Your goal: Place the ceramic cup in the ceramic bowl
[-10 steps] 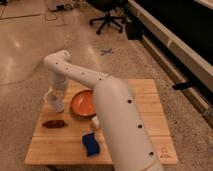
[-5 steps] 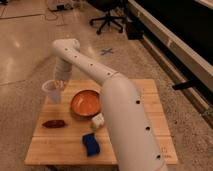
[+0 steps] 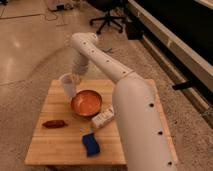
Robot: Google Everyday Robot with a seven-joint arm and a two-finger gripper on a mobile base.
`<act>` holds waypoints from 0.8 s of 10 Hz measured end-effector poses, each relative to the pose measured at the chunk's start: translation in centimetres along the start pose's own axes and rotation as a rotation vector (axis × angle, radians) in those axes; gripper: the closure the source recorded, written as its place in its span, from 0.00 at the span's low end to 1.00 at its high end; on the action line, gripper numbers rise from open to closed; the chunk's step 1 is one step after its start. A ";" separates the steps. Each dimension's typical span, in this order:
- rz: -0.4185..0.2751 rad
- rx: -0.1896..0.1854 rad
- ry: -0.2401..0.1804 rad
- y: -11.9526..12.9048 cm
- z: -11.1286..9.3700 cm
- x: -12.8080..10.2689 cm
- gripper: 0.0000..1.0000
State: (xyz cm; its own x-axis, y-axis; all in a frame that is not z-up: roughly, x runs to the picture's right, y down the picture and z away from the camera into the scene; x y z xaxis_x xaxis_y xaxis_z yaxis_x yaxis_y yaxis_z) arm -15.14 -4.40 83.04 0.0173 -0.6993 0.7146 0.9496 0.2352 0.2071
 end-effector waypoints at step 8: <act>-0.019 -0.099 0.014 6.8 5.5 -1.4 0.73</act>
State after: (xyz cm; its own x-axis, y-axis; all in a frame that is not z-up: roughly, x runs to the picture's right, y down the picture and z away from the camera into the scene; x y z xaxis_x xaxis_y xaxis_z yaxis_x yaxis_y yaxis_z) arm -10.40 1.91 87.09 0.0027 -0.7127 0.7015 0.9760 0.1546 0.1532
